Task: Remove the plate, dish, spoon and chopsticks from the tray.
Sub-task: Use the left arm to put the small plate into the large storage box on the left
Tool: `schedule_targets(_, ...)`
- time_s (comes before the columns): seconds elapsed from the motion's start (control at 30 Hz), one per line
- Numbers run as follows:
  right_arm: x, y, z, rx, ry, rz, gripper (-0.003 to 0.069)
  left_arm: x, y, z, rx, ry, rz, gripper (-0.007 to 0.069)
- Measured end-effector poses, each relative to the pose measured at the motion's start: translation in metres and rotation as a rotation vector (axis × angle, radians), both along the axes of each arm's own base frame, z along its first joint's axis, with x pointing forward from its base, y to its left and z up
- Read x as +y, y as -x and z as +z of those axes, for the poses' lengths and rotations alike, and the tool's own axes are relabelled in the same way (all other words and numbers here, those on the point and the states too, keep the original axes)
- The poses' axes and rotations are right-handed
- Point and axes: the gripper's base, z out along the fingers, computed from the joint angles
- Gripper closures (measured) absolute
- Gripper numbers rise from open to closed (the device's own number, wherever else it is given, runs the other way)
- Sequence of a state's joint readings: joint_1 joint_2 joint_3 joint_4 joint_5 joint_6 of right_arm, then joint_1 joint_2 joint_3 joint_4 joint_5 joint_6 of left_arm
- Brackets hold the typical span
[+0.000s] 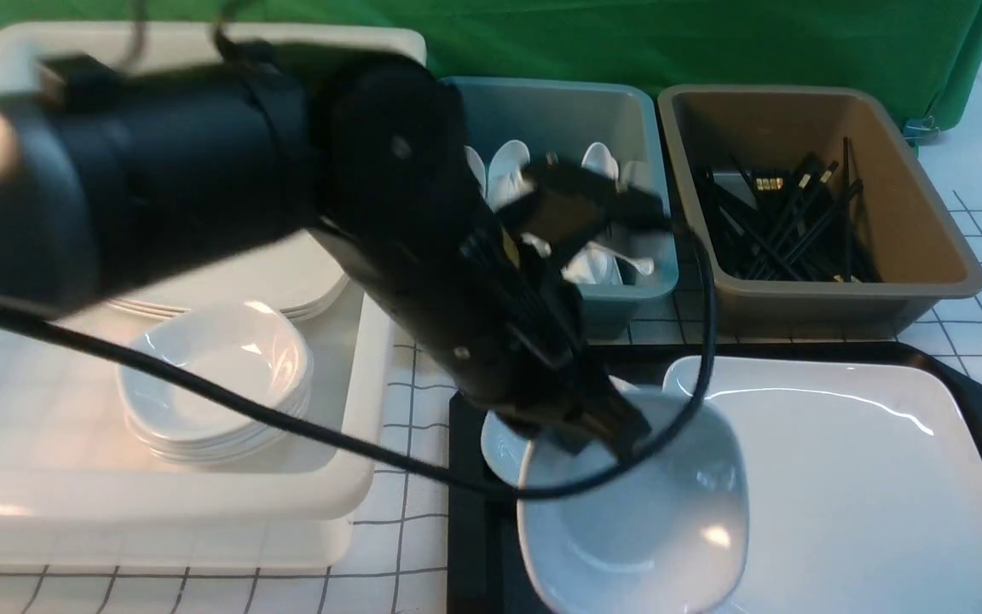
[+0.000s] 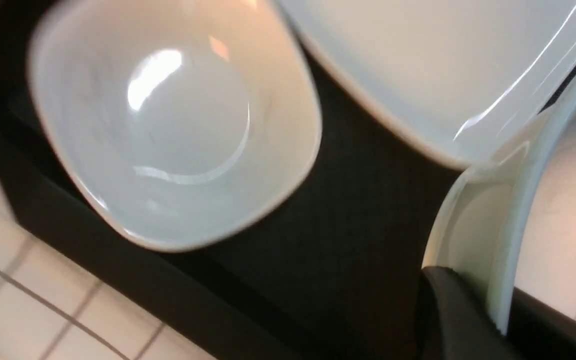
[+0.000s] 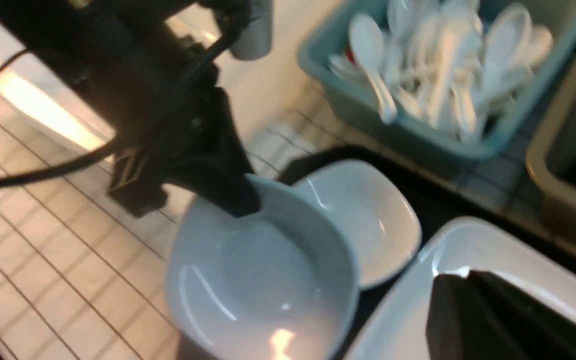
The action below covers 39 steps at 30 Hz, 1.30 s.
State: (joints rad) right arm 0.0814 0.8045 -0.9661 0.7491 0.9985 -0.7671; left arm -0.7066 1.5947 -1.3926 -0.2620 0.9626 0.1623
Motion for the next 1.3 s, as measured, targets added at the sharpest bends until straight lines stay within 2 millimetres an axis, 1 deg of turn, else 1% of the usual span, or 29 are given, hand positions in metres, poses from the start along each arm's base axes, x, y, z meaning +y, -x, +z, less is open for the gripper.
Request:
schedule_targets(0.03, 0.003, 0.0, 0.008, -0.028, -0.023, 0.029, 0.0648, 0.009, -0.002, 0.014, -0.029, 0.029, 0.03, 0.0608)
schedule_targets(0.07, 0.005, -0.001, 0.017, -0.055, -0.042, 0.061, 0.065, 0.023, -0.004, 0.028, -0.061, 0.06, 0.071, 0.0608)
schedule_targets(0.1, 0.008, -0.002, 0.023, -0.073, -0.05, 0.086, 0.065, 0.036, -0.007, 0.038, -0.082, 0.08, 0.112, 0.0608)
schedule_targets(0.17, 0.013, -0.005, 0.033, -0.093, -0.053, 0.133, 0.065, 0.064, -0.013, 0.053, -0.115, 0.106, 0.205, 0.0608)
schedule_targets(0.2, 0.015, -0.006, 0.038, -0.102, -0.052, 0.15, 0.065, 0.077, -0.016, 0.057, -0.127, 0.112, 0.249, 0.0608)
schedule_targets(0.27, 0.023, -0.01, 0.046, -0.107, -0.052, 0.209, 0.065, 0.112, -0.023, 0.062, -0.137, 0.126, 0.372, 0.0608)
schedule_targets(0.3, 0.029, -0.013, 0.048, -0.105, -0.049, 0.243, 0.065, 0.125, -0.025, 0.061, -0.129, 0.135, 0.422, 0.0608)
schedule_targets(0.37, 0.041, -0.016, 0.055, -0.104, -0.035, 0.312, 0.065, 0.162, -0.03, 0.056, -0.112, 0.156, 0.559, 0.0608)
schedule_targets(0.4, 0.052, -0.019, 0.056, -0.086, -0.026, 0.352, 0.065, 0.182, -0.032, 0.047, -0.089, 0.168, 0.632, 0.0608)
schedule_targets(0.43, 0.056, -0.02, 0.057, -0.083, -0.013, 0.363, 0.065, 0.194, -0.034, 0.044, -0.085, 0.174, 0.682, 0.0608)
schedule_targets(0.5, 0.075, -0.027, 0.055, -0.037, 0.016, 0.39, 0.065, 0.226, -0.037, 0.027, -0.066, 0.193, 0.821, 0.0608)
schedule_targets(0.6, 0.099, -0.037, 0.045, 0.016, 0.091, 0.414, 0.065, 0.254, -0.038, 0.007, -0.065, 0.231, 0.976, 0.0608)
schedule_targets(0.67, 0.114, -0.04, 0.04, 0.046, 0.13, 0.426, 0.065, 0.263, -0.038, -0.008, -0.05, 0.258, 1.045, 0.0608)
schedule_targets(0.8, 0.14, -0.048, 0.028, 0.067, 0.164, 0.445, 0.0652, 0.264, -0.04, -0.036, 0.031, 0.266, 1.086, 0.0608)
schedule_targets(0.83, 0.142, -0.048, 0.027, 0.07, 0.166, 0.446, 0.0652, 0.264, -0.04, -0.039, 0.04, 0.267, 1.088, 0.0608)
schedule_targets(0.87, 0.149, -0.052, 0.022, 0.077, 0.165, 0.444, 0.0652, 0.264, -0.042, -0.05, 0.076, 0.266, 1.103, 0.0606)
schedule_targets(0.93, 0.154, -0.056, 0.019, 0.08, 0.166, 0.441, 0.0652, 0.265, -0.045, -0.061, 0.102, 0.259, 1.115, 0.0594)
schedule_targets(1.0, 0.157, -0.059, 0.015, 0.086, 0.17, 0.435, 0.0652, 0.266, -0.05, -0.071, 0.128, 0.25, 1.124, 0.0562)
schedule_targets(1.1, 0.158, -0.061, 0.014, 0.088, 0.165, 0.426, 0.0652, 0.267, -0.054, -0.081, 0.158, 0.238, 1.132, 0.0479)
schedule_targets(1.17, 0.158, -0.061, 0.014, 0.091, 0.161, 0.421, 0.0652, 0.267, -0.055, -0.083, 0.171, 0.235, 1.13, 0.042)
schedule_targets(1.27, 0.158, -0.062, 0.014, 0.086, 0.167, 0.415, 0.0652, 0.268, -0.053, -0.081, 0.177, 0.188, 1.094, 0.0295)
schedule_targets(1.3, 0.158, -0.062, 0.014, 0.085, 0.168, 0.415, 0.0652, 0.268, -0.052, -0.08, 0.182, 0.181, 1.087, 0.0281)
